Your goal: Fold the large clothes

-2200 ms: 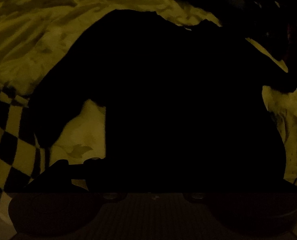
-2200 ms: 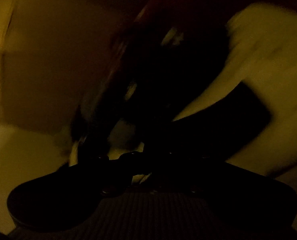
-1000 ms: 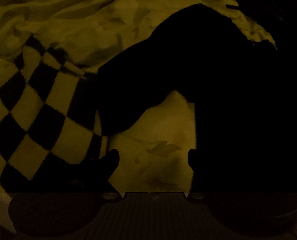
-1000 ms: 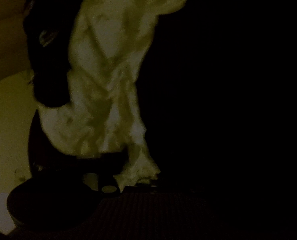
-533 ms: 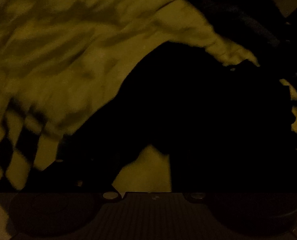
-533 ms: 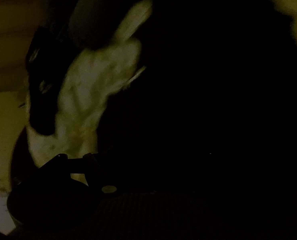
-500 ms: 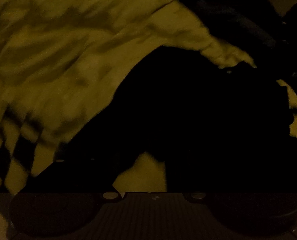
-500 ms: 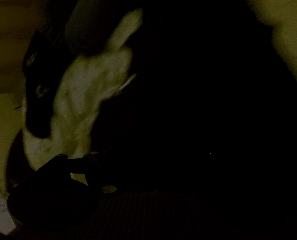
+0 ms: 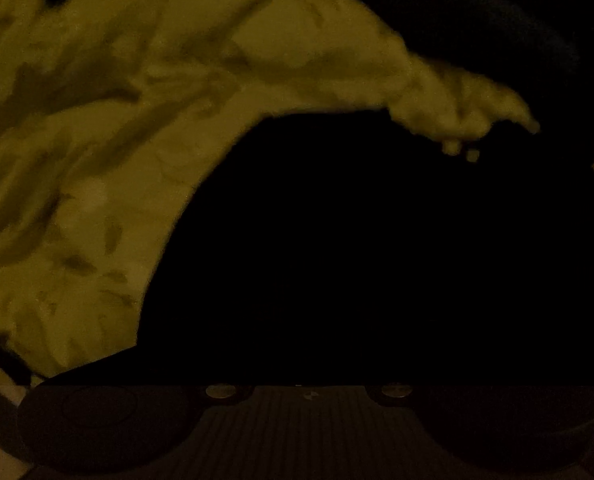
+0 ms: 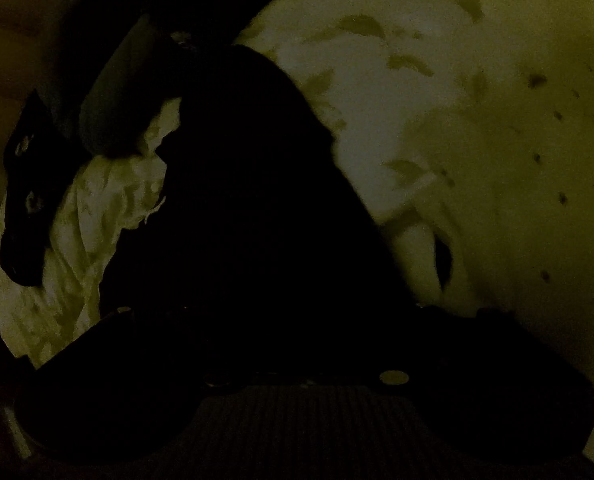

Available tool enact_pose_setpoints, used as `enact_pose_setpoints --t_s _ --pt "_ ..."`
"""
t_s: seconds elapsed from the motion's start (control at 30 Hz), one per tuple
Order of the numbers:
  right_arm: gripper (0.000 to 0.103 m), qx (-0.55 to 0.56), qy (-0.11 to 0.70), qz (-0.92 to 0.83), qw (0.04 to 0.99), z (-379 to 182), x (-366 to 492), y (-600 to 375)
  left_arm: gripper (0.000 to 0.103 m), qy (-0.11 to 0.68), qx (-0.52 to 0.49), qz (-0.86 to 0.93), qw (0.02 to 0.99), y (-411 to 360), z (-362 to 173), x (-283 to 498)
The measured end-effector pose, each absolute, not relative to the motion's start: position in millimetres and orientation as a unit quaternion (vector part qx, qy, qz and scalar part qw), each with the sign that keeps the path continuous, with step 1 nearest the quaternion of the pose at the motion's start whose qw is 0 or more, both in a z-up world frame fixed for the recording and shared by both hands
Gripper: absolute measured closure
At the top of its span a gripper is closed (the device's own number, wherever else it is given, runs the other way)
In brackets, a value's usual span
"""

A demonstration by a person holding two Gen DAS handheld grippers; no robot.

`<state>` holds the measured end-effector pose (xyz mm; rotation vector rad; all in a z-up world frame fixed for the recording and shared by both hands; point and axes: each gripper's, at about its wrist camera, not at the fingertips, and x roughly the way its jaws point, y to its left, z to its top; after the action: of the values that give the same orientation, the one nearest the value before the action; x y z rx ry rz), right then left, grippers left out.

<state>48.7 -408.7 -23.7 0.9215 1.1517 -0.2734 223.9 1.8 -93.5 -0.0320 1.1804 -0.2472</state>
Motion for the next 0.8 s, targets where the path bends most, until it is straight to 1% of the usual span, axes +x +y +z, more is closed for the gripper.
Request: enact_pose_setpoints --t_s 0.07,0.13,0.2,0.3,0.4,0.47,0.53,0.57,0.63,0.67,0.7,0.73,0.77,0.8 --pt "0.031 0.405 0.516 -0.124 0.745 -19.6 58.1 -406.9 0.057 0.526 -0.040 -0.122 0.841 17.9 -72.1 213.5" --pt "0.036 0.408 0.507 -0.124 0.749 -19.4 68.0 -405.7 0.058 0.512 -0.069 -0.125 0.847 37.2 -52.7 204.6" --pt "0.036 0.422 0.495 -0.129 0.749 -21.5 74.6 -407.6 0.057 0.512 -0.088 -0.122 0.846 52.9 -45.4 197.3" --pt "0.036 0.465 0.481 -0.141 0.730 -32.5 81.3 -413.5 0.057 0.532 -0.077 -0.115 0.835 63.9 -57.2 194.2" --pt "0.036 0.522 0.457 -0.158 0.703 -44.3 83.9 -421.8 0.057 0.546 -0.119 -0.112 0.821 74.9 -73.0 193.9" --pt "0.038 0.562 0.438 -0.171 0.680 -54.2 84.8 -427.1 0.057 0.550 -0.118 -0.104 0.820 73.2 -78.5 196.6" --pt "0.047 0.592 0.422 -0.186 0.662 -62.7 85.8 -430.9 0.057 0.551 -0.122 -0.103 0.819 72.0 -80.2 197.6" --pt "0.049 0.604 0.411 -0.194 0.654 -66.8 86.8 -432.5 0.056 0.549 -0.126 -0.104 0.820 70.9 -79.5 199.0" --pt "0.060 0.613 0.400 -0.217 0.646 -73.8 88.7 -434.5 0.057 0.547 -0.126 -0.109 0.821 70.8 -77.7 198.8" --pt "0.063 0.613 0.400 -0.229 0.642 -76.7 89.9 -435.6 0.057 0.546 -0.124 -0.110 0.821 70.1 -76.9 198.9" --pt "0.070 0.614 0.397 -0.238 0.640 -79.0 91.0 -435.6 0.057 0.547 -0.121 -0.111 0.821 69.8 -76.5 199.1" --pt "0.083 0.617 0.391 -0.243 0.638 -81.5 90.4 -436.7 0.056 0.548 -0.121 -0.111 0.820 70.0 -76.5 199.3" --pt "0.092 0.620 0.384 -0.246 0.638 -82.5 89.6 -437.7 0.056 0.549 -0.123 -0.111 0.819 70.6 -76.1 199.4" --pt "0.098 0.620 0.376 -0.248 0.642 -81.3 88.7 -438.7 0.057 0.551 -0.127 -0.110 0.818 71.7 -75.6 199.0"
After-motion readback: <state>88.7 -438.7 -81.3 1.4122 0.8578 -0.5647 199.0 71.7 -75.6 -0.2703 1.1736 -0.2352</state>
